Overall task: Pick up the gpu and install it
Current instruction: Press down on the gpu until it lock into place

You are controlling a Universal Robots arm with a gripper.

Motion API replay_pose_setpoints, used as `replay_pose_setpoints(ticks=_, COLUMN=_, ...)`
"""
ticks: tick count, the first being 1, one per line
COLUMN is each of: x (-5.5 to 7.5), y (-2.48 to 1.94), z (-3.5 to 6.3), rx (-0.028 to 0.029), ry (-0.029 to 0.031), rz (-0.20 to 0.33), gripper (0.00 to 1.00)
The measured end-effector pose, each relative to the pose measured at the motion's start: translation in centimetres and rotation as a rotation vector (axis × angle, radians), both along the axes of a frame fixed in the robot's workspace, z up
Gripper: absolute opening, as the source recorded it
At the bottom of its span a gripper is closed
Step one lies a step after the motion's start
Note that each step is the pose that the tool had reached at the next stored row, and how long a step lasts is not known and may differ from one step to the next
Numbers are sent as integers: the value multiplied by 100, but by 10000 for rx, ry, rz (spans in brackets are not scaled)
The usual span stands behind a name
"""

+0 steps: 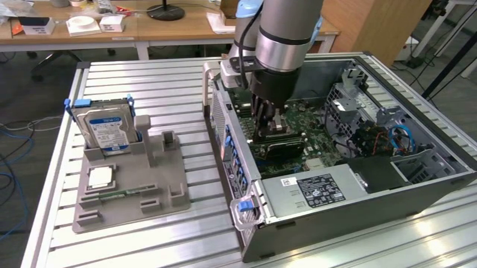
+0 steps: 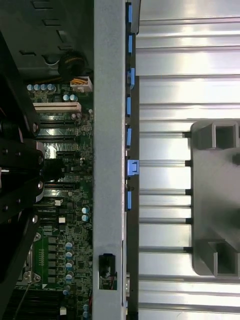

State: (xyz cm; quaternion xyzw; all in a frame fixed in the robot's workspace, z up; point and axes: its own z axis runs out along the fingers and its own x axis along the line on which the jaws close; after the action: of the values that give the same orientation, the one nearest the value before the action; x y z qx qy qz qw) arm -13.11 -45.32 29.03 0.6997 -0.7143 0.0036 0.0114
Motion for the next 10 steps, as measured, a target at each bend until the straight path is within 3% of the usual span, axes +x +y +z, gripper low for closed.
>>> replay_pose_setpoints(ticks=10, x=-3, y=0, z=25, rx=-2, ry=1, rz=0, gripper=11)
